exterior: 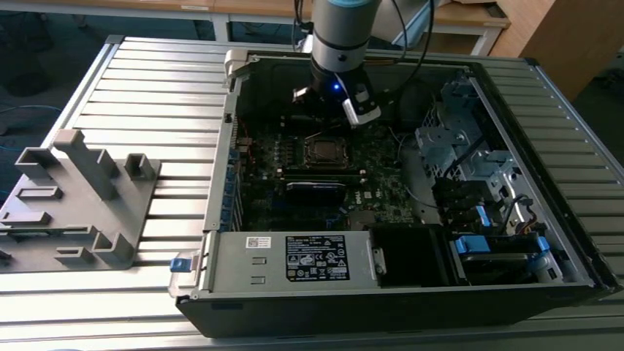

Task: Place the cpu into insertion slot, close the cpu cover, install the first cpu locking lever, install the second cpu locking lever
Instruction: 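Install the first cpu locking lever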

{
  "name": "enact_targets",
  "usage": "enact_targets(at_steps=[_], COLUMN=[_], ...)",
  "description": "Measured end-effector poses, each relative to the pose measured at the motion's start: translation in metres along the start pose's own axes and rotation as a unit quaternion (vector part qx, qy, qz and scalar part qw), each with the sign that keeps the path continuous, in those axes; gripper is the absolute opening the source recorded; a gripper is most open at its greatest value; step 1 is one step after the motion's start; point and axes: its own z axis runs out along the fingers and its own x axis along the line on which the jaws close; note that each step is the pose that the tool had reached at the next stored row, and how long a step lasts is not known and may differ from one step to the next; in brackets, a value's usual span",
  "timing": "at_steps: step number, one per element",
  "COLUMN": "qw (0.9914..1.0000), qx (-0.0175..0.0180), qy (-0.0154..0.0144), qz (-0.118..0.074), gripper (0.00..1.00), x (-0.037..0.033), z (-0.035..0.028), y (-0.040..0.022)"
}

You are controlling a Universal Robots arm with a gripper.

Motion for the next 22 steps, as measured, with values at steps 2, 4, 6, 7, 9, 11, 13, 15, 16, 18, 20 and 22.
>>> enact_targets(at_steps=[2, 4, 6, 7, 9, 11, 13, 15, 16, 18, 20, 22], qw=[1.00000, 1.00000, 1.00000, 0.99998, 0.99972, 0.99924, 0.99914, 0.99908, 0.99905, 0.99898, 0.99887, 0.99860], qx=[0.0001, 0.0001, 0.0000, 0.0001, 0.0003, 0.0007, 0.0006, 0.0003, 0.0000, -0.0007, -0.0010, -0.0009], qy=[-0.0001, -0.0001, -0.0004, -0.0015, -0.0050, -0.0079, -0.0092, -0.0114, -0.0126, -0.0155, -0.0191, -0.0211], qz=[0.000, 0.000, 0.001, 0.006, 0.023, 0.038, 0.041, 0.041, 0.042, 0.043, 0.044, 0.048], gripper=[0.11, 0.11, 0.11, 0.11, 0.11, 0.11, 0.11, 0.11, 0.11, 0.11, 0.11, 0.11], x=[0.0001, 0.0001, 0.0001, 0.0001, 0.0001, 0.0001, 0.0001, 0.0003, 0.0003, 0.0004, 0.0006, 0.0011], z=[0.0003, 0.0004, 0.0006, 0.0008, 0.0014, 0.0017, 0.0022, 0.0028, 0.0032, 0.0041, 0.0048, 0.0051], y=[-0.0001, -0.0001, -0.0001, -0.0002, -0.0003, -0.0004, -0.0005, -0.0006, -0.0007, -0.0008, -0.0010, -0.0011])
